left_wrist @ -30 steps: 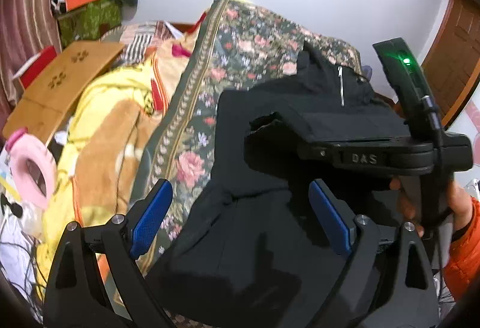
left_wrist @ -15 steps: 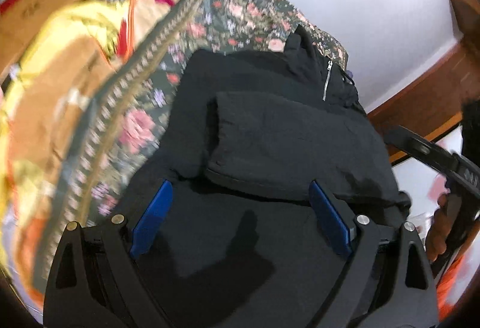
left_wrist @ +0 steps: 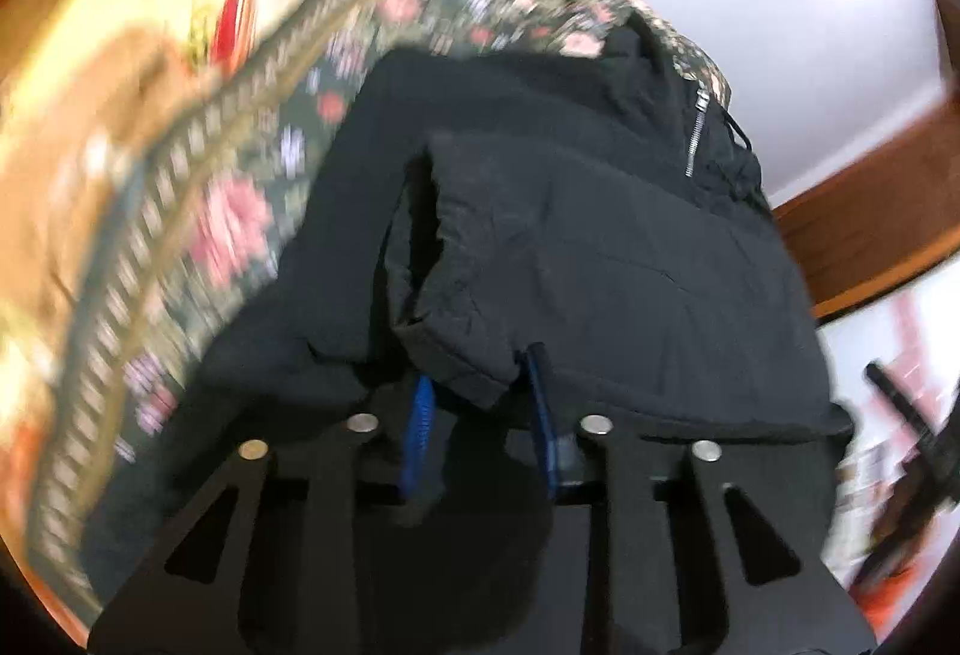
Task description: Fold large clothes
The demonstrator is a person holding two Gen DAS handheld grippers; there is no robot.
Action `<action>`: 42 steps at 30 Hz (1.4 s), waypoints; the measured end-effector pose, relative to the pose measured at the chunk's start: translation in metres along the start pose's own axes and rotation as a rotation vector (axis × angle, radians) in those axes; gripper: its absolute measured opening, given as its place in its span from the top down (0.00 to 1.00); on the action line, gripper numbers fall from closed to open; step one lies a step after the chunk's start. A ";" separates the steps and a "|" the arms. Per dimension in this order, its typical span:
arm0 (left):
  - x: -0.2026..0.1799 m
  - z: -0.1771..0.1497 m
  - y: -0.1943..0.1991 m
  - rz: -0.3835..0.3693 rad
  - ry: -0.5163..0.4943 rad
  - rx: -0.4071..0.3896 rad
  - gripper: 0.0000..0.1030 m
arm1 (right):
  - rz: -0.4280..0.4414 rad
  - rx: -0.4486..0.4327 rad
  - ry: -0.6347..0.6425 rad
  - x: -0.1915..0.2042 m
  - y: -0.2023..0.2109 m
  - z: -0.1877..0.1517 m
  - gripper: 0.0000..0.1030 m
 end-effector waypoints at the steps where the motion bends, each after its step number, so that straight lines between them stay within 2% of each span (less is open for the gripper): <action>1: -0.005 -0.001 0.004 0.028 -0.037 -0.024 0.80 | -0.006 0.007 -0.010 -0.007 0.000 -0.003 0.48; 3: -0.023 -0.003 0.016 0.095 -0.133 -0.090 0.82 | -0.011 0.005 -0.028 -0.016 0.004 -0.007 0.48; 6: -0.044 0.002 0.033 0.128 -0.214 -0.172 0.84 | -0.008 -0.020 -0.057 -0.026 0.013 -0.007 0.48; 10: -0.074 0.026 0.065 0.036 -0.261 -0.236 0.86 | 0.010 -0.061 -0.074 -0.032 0.025 -0.005 0.48; 13: -0.087 0.044 0.091 0.027 -0.296 -0.329 0.86 | 0.038 -0.065 -0.091 -0.033 0.023 -0.005 0.48; 16: -0.086 0.058 0.097 0.032 -0.307 -0.366 0.86 | 0.071 -0.037 -0.090 -0.027 0.013 -0.008 0.48; 19: -0.077 0.064 0.084 0.052 -0.304 -0.352 0.86 | 0.078 0.000 -0.068 -0.017 0.002 -0.014 0.48; 22: -0.059 0.062 0.056 0.089 -0.289 -0.296 0.86 | 0.080 0.055 -0.046 -0.007 -0.015 -0.020 0.48; 25: -0.034 0.059 0.021 0.099 -0.236 -0.203 0.86 | 0.084 0.095 -0.049 0.000 -0.027 -0.028 0.48; 27: -0.013 0.053 -0.004 0.078 -0.185 -0.121 0.86 | 0.076 0.098 -0.048 0.003 -0.030 -0.030 0.48; 31: 0.008 0.035 -0.027 0.052 -0.158 -0.031 0.82 | 0.069 0.101 -0.042 0.003 -0.028 -0.026 0.47; 34: 0.008 0.027 -0.025 0.081 -0.213 -0.012 0.76 | 0.069 0.102 -0.043 0.002 -0.027 -0.022 0.47; 37: 0.003 0.025 -0.019 0.146 -0.280 0.005 0.65 | 0.074 0.089 -0.046 0.002 -0.024 -0.013 0.47; 39: -0.001 0.027 -0.011 0.179 -0.321 0.010 0.61 | 0.082 0.061 -0.048 0.000 -0.016 -0.003 0.47; 42: -0.010 0.036 0.008 0.191 -0.350 -0.021 0.51 | 0.083 0.009 -0.042 -0.002 -0.003 0.014 0.47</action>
Point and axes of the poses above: each gripper's, at about its wrist camera, not at the fingertips, and y roughly against the way its jaws point, x to its left, z to its top, the point moved 3 cm from there along -y, roughly the way its jaws point, and after that the axes turned 8 degrees about y, right-handed, at the moved point
